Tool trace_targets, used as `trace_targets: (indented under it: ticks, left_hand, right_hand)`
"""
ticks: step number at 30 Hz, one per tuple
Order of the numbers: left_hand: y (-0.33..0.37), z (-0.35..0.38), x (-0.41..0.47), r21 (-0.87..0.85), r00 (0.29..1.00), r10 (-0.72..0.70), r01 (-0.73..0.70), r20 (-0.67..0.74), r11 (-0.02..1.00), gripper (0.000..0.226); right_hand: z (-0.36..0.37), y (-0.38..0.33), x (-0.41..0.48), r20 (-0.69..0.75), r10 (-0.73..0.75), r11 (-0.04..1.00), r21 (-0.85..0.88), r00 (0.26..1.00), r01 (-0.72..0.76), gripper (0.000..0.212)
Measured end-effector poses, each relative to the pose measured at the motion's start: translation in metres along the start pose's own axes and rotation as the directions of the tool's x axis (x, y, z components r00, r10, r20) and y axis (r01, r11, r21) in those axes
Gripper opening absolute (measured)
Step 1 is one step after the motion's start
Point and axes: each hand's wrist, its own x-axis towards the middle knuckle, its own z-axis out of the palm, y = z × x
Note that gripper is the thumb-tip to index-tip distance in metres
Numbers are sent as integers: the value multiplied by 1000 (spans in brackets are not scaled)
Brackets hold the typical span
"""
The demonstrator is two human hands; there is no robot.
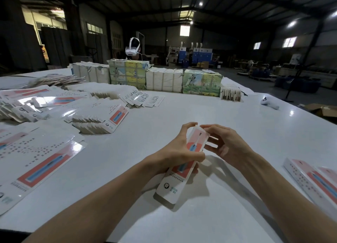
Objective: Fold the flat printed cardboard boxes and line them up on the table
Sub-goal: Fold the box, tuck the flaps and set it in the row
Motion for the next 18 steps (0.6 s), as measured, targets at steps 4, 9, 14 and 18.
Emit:
trace_targets:
  ticks: [4, 9, 14, 18]
  left_hand:
    - [3, 0, -3, -18, 1000, -6, 7, 24, 1000, 96]
    - [5, 1, -4, -59, 998, -30, 34, 64, 998, 90]
    - [7, -1, -6, -95, 999, -45, 47, 23, 994, 85]
    - [10, -1, -5, -149, 998, -57, 55, -5, 987, 84]
  right_hand:
    - [-1, -4, -1, 6, 3, 998, -58, 1000, -2, 21]
    - [0, -6, -3, -37, -50, 969, -245, 998, 40, 18]
    - [7, -2, -5, -14, -116, 960, -258, 993, 108, 16]
    - [15, 4, -6, 12, -200, 936, -294, 980, 194, 18]
